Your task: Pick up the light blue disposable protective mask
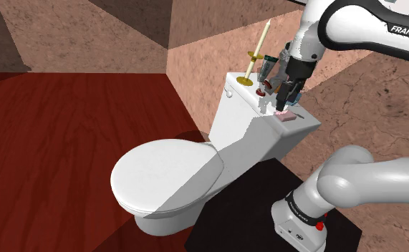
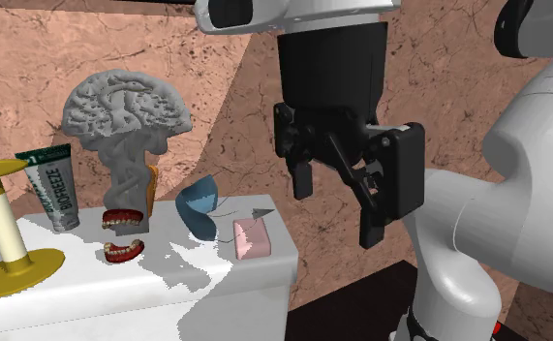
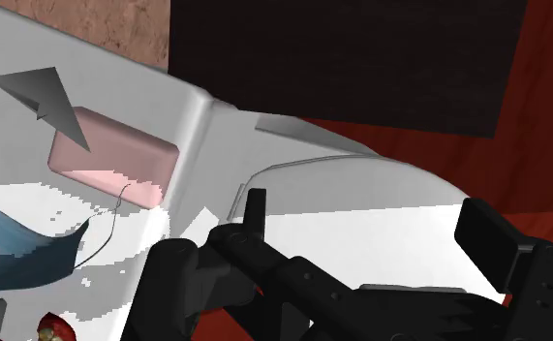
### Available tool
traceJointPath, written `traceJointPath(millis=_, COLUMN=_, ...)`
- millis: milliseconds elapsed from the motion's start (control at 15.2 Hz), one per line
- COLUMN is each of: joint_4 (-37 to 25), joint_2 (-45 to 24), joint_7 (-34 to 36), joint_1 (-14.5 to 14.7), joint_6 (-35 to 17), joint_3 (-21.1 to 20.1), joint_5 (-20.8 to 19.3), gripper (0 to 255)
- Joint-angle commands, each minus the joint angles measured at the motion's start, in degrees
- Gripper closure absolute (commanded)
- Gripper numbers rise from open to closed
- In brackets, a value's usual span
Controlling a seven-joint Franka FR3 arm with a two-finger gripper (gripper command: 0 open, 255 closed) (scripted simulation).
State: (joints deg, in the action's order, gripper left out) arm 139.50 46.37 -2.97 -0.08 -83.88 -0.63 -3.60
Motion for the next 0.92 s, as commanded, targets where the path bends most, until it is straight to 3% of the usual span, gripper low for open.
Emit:
traceJointPath(millis=0, joint_4=0.00, joint_2=0.00, joint_7=0.00, joint_1=0.00, joint_6=0.00, joint_3=0.00, joint_5=0.00, gripper=0)
traceJointPath(millis=396, joint_4=-0.20, joint_2=-0.92, joint_7=-14.11, joint_1=-1.31, joint_6=-3.03, joint_3=10.68, joint_5=-6.13, gripper=0)
traceJointPath(millis=858, joint_4=-4.82, joint_2=-7.65, joint_7=-30.54, joint_1=-1.26, joint_6=-7.76, joint_3=23.32, joint_5=-10.74, gripper=0)
